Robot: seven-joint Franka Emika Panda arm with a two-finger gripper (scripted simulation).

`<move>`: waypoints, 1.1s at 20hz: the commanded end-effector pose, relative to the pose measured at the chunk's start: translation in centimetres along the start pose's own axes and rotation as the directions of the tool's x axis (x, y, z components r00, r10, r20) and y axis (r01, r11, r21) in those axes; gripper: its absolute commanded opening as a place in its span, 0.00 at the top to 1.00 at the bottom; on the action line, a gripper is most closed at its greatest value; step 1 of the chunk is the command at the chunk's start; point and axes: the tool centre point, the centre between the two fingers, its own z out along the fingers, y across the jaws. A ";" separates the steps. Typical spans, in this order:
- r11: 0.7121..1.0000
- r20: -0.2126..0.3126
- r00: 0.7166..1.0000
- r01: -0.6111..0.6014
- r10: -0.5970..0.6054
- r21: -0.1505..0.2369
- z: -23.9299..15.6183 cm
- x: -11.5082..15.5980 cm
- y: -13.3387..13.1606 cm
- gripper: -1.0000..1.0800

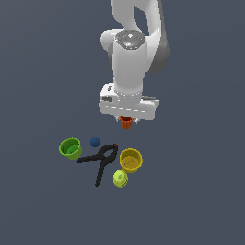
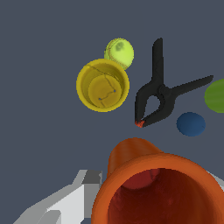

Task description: Pick up a designated object from a clutter of objects.

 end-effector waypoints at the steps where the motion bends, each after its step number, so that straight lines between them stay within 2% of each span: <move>1: 1.000 0.000 1.000 0.000 0.000 0.000 -2.5 0.2 -0.9 1.00; 12: 1.000 0.001 1.000 0.000 0.000 0.001 -11.7 1.6 -4.6 1.00; 22: 1.000 0.001 1.000 0.001 -0.001 0.002 -15.1 2.3 -6.1 1.00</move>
